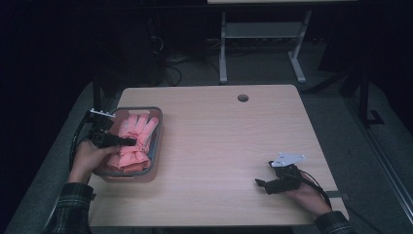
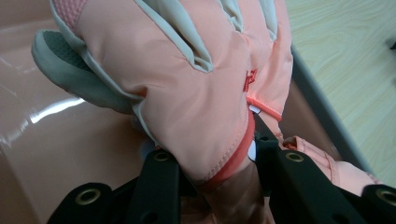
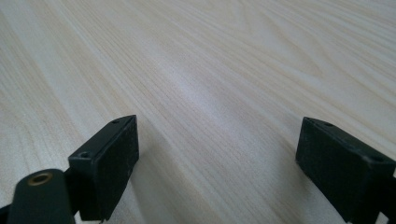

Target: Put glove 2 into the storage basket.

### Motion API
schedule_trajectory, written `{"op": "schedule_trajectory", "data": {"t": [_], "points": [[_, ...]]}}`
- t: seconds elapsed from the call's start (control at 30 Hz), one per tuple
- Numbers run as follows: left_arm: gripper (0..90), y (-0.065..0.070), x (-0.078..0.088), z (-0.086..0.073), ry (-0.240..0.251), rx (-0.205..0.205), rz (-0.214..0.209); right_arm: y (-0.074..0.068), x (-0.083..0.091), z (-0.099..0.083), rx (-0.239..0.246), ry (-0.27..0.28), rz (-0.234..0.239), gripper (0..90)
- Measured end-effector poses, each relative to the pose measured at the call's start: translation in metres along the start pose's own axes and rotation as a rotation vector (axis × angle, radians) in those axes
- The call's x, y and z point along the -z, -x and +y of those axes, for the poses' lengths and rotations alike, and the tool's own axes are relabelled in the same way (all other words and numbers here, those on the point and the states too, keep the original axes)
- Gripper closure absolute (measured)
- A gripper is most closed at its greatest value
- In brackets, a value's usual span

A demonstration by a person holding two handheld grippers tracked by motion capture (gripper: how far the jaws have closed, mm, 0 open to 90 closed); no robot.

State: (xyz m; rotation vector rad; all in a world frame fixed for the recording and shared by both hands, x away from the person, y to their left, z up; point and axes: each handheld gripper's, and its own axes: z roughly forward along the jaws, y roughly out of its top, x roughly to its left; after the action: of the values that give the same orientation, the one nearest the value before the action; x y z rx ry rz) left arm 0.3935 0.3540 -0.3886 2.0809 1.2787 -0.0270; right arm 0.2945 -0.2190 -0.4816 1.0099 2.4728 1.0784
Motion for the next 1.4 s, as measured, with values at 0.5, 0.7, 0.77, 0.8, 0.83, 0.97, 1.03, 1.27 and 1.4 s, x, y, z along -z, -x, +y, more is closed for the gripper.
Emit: {"op": "schedule_trajectory", "data": {"t": [0.5, 0.7, 0.77, 0.8, 0.83, 0.97, 1.03, 1.27, 1.4], "points": [[33.1, -0.018, 0.004, -0.001, 0.021, 0.029, 0.047, 0.000, 0.000, 0.000, -0.001, 0.000, 0.000, 12.6], [24.4, -0.017, 0.018, 0.003, 0.044, 0.019, 0.121, 0.000, 0.000, 0.000, -0.001, 0.000, 0.000, 12.6], [21.7, -0.015, 0.021, 0.004, 0.038, 0.018, 0.149, 0.000, 0.000, 0.000, -0.001, 0.001, 0.000, 12.6], [20.3, -0.015, 0.021, 0.004, 0.038, 0.018, 0.149, 0.000, 0.000, 0.000, -0.001, 0.000, 0.000, 12.6], [18.2, -0.015, 0.023, 0.005, 0.020, 0.021, 0.175, 0.000, 0.000, 0.000, -0.001, 0.000, -0.001, 12.6], [14.3, -0.014, 0.028, 0.007, 0.025, 0.031, 0.218, 0.000, 0.000, 0.000, -0.001, 0.000, 0.000, 12.6], [14.2, -0.013, 0.032, 0.008, 0.035, 0.034, 0.238, 0.000, 0.000, 0.000, -0.001, 0.000, -0.001, 12.6], [14.3, -0.003, 0.041, 0.017, 0.054, 0.000, 0.243, 0.000, 0.000, 0.000, -0.001, 0.000, 0.000, 12.6], [14.3, 0.005, 0.042, 0.021, 0.068, -0.022, 0.236, 0.000, 0.000, 0.000, -0.001, 0.000, 0.000, 12.6]]}}
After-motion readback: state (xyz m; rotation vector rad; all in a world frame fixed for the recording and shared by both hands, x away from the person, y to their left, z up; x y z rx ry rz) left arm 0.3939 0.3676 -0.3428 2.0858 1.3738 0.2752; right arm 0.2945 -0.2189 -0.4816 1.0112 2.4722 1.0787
